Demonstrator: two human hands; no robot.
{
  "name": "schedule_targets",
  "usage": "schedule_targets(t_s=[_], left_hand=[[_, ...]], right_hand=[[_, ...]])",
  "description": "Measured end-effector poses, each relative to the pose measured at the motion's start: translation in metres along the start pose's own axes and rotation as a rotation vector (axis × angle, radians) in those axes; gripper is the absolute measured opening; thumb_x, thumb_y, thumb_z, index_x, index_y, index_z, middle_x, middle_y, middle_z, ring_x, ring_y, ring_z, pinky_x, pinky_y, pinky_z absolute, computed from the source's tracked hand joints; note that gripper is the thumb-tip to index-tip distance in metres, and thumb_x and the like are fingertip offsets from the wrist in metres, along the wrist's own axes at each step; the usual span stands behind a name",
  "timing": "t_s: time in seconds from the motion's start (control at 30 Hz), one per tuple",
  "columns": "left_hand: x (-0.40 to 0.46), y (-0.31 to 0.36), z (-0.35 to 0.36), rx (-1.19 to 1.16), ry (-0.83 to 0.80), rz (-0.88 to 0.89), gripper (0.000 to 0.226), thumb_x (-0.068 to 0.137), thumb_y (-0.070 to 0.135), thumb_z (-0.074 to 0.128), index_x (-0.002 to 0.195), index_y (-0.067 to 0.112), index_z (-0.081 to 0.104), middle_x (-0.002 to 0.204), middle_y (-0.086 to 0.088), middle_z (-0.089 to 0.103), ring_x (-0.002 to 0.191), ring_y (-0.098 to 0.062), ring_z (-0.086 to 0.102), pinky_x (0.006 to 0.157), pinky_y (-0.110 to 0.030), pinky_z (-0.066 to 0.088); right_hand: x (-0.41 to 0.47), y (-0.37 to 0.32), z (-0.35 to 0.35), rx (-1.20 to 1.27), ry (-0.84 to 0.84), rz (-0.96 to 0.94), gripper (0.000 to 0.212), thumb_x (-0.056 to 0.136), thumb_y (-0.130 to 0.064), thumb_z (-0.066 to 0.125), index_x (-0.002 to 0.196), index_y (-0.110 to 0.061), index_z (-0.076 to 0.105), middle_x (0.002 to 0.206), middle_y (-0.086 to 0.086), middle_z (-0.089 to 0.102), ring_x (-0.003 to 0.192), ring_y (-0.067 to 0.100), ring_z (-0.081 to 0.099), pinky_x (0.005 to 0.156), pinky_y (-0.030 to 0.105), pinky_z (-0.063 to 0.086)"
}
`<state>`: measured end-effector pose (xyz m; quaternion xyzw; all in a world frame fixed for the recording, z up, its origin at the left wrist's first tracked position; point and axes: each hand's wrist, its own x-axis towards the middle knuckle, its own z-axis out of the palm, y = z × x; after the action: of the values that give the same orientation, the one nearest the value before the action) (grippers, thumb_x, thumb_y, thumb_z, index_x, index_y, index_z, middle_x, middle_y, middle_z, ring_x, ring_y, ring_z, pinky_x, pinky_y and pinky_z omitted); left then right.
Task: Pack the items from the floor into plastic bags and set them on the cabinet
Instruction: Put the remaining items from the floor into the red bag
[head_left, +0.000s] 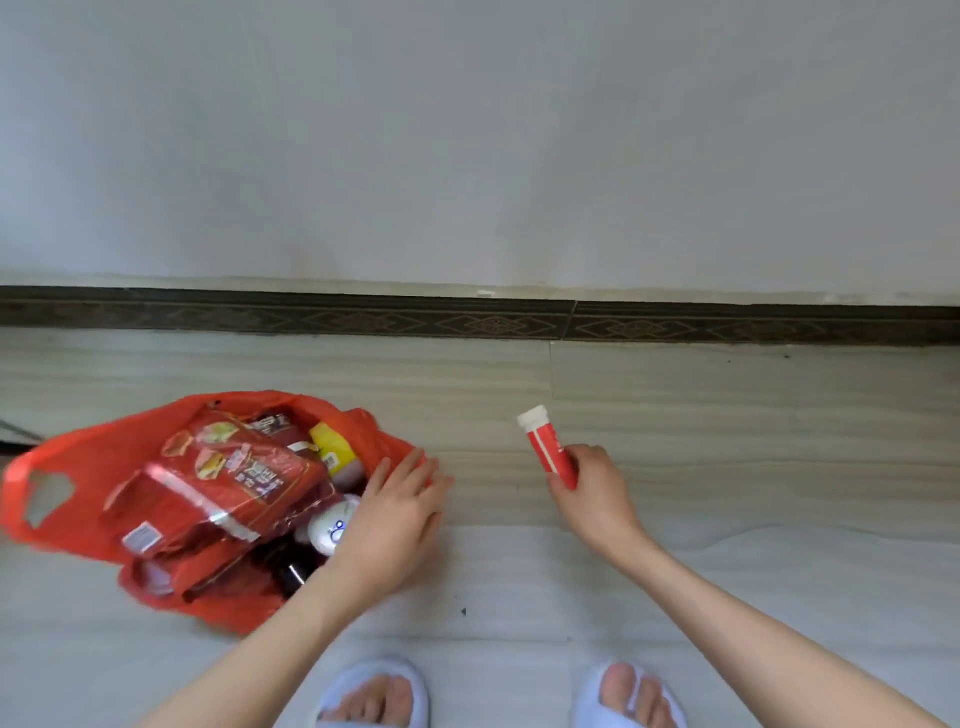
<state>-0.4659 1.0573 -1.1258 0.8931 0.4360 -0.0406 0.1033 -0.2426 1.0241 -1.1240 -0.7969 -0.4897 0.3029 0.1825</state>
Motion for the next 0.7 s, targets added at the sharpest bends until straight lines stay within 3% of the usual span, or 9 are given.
schedule_targets(t_s=[0.07,0.23,0.4,0.5,0.6,0.7], left_hand=[[-0.031,-0.009,-0.020,-0.010,0.052,-0.052,0.041,0.076,0.032,0.039,0.103,0.020,0.068,0.114,-0.006,0.066,0.110,-0.030,0.061,0.087,-0.051,0.047],[-0.110,-0.046,-0.051,0.028,0.160,-0.241,0.045,0.081,0.030,0.037,0.121,0.017,0.054,0.135,-0.013,0.050,0.129,-0.035,0.037,0.099,-0.055,0.038],[-0.156,-0.100,-0.074,-0.003,0.344,-0.484,0.055,0.078,0.013,0.062,0.130,0.017,0.045,0.144,-0.020,0.036,0.135,-0.038,0.025,0.104,-0.059,0.027],[-0.161,-0.134,-0.083,-0.042,0.458,-0.587,0.062,0.079,0.009,0.065,0.136,0.012,0.040,0.147,-0.023,0.027,0.138,-0.040,0.019,0.106,-0.059,0.021],[-0.158,-0.160,-0.086,-0.179,0.594,-0.620,0.061,0.084,0.009,0.061,0.139,0.006,0.034,0.145,-0.025,0.028,0.136,-0.040,0.024,0.108,-0.055,0.028],[-0.155,-0.171,-0.087,-0.483,0.673,-0.705,0.060,0.086,0.016,0.062,0.138,0.009,0.035,0.133,-0.013,0.050,0.121,-0.026,0.048,0.101,-0.044,0.040]], right_hand=[[-0.022,-0.026,0.007,-0.007,-0.035,-0.093,0.021,0.084,-0.014,0.057,0.103,-0.006,0.061,0.102,0.015,0.060,0.099,0.031,0.054,0.075,0.028,0.033],[-0.068,-0.097,0.033,-0.005,-0.126,-0.271,0.025,0.078,-0.017,0.061,0.101,-0.009,0.063,0.099,0.013,0.062,0.098,0.028,0.055,0.076,0.026,0.034],[-0.077,-0.172,0.062,-0.040,-0.201,-0.422,0.036,0.080,-0.021,0.060,0.115,-0.012,0.059,0.111,0.009,0.058,0.106,0.025,0.052,0.090,0.029,0.037],[-0.070,-0.209,0.086,-0.040,-0.206,-0.512,0.037,0.083,-0.025,0.056,0.118,-0.015,0.056,0.114,0.005,0.054,0.110,0.021,0.049,0.090,0.027,0.037],[-0.060,-0.234,0.113,-0.119,-0.246,-0.569,0.043,0.086,-0.028,0.053,0.126,-0.015,0.050,0.119,0.006,0.050,0.114,0.022,0.044,0.096,0.034,0.038],[-0.053,-0.250,0.137,-0.138,-0.294,-0.588,0.043,0.087,-0.026,0.054,0.127,-0.014,0.049,0.123,0.007,0.050,0.118,0.023,0.041,0.100,0.033,0.034]])
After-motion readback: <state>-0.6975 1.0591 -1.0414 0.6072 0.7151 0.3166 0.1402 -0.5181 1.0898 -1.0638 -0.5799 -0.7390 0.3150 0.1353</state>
